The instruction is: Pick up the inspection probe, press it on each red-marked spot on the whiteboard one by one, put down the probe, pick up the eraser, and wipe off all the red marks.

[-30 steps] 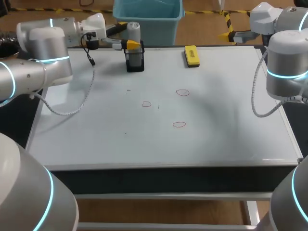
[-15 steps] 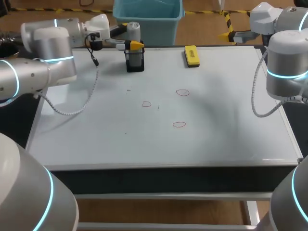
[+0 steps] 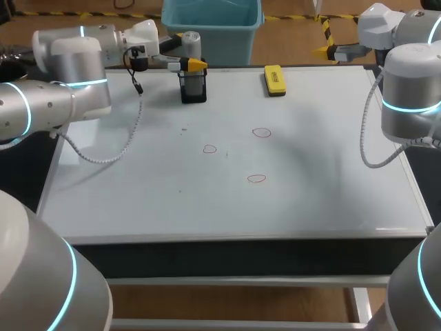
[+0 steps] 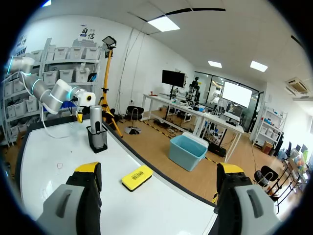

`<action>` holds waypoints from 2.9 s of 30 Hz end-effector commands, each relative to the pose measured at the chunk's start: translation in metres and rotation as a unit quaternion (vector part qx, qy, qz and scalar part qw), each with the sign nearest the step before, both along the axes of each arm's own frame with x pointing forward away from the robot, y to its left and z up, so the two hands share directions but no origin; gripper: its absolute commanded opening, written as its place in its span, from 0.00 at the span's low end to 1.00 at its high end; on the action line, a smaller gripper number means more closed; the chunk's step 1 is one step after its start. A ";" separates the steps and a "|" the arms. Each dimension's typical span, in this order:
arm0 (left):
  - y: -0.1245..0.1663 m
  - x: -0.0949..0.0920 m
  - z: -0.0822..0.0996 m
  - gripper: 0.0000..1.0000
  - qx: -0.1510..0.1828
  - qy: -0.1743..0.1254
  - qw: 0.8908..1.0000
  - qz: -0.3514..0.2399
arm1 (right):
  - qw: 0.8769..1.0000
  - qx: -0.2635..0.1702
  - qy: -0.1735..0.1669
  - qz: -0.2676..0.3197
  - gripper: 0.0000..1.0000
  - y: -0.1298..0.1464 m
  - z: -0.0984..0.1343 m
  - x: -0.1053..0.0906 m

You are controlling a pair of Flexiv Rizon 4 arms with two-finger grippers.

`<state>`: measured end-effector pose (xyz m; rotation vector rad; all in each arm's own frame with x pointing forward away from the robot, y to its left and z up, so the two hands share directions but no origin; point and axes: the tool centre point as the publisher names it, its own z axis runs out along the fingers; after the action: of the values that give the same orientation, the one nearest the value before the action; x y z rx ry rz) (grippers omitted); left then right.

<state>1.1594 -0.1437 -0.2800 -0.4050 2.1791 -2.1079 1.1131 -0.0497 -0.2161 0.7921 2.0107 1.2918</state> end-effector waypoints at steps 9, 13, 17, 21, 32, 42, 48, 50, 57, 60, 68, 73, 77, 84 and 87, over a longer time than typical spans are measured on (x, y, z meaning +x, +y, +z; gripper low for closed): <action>0.001 0.004 -0.005 0.32 -0.003 -0.001 1.000 -0.007 | 1.000 -0.001 0.001 0.000 1.00 0.000 0.000 0.000; 0.001 0.005 -0.004 0.00 -0.005 -0.006 1.000 -0.010 | 1.000 -0.001 0.001 0.000 1.00 0.000 0.000 0.000; 0.001 0.004 -0.003 0.00 -0.004 -0.010 1.000 -0.014 | 1.000 -0.001 0.001 0.000 1.00 0.000 0.000 0.000; 0.002 0.004 -0.002 0.00 -0.005 -0.014 1.000 -0.017 | 1.000 -0.001 0.001 0.000 1.00 0.000 0.000 0.000; -0.002 -0.004 0.029 0.00 0.002 -0.040 0.999 -0.027 | 1.000 -0.001 0.001 0.000 1.00 0.000 0.000 0.000; 0.001 -0.008 0.074 0.00 -0.010 -0.045 0.999 -0.013 | 1.000 -0.001 0.001 0.000 1.00 0.000 0.000 0.000; 0.008 -0.011 0.099 0.00 -0.029 -0.045 0.999 -0.002 | 1.000 -0.001 0.001 0.000 1.00 0.000 0.000 0.000; 0.011 -0.013 0.108 0.00 -0.031 -0.048 0.998 0.000 | 1.000 -0.001 0.001 0.000 1.00 0.000 0.000 0.000; 0.027 -0.018 0.132 0.00 -0.045 -0.053 0.998 0.001 | 1.000 -0.001 0.001 0.000 1.00 0.000 0.000 0.000; 0.038 -0.022 0.140 0.00 -0.049 -0.062 0.997 0.008 | 1.000 -0.001 0.001 0.000 1.00 0.000 0.000 0.000; 0.068 -0.031 0.141 0.00 -0.051 -0.075 0.995 0.031 | 1.000 -0.001 0.001 0.000 1.00 0.000 0.000 0.000; 0.083 -0.041 0.136 0.00 -0.049 -0.078 0.995 0.041 | 1.000 -0.001 0.001 0.000 1.00 0.000 0.000 0.000; 0.097 -0.048 0.131 0.00 -0.045 -0.082 0.995 0.046 | 1.000 -0.001 0.001 0.000 1.00 0.000 0.000 0.000; 0.121 -0.060 0.120 0.00 -0.034 -0.092 0.994 0.051 | 1.000 -0.001 0.001 0.000 1.00 0.000 0.000 0.000; 0.131 -0.064 0.112 0.00 -0.029 -0.093 0.994 0.051 | 1.000 -0.001 0.001 0.000 1.00 0.000 0.000 0.000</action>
<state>1.1059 -0.0205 -0.1669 -0.2897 1.9738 -2.0737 1.1131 -0.0497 -0.2161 0.7921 2.0107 1.2918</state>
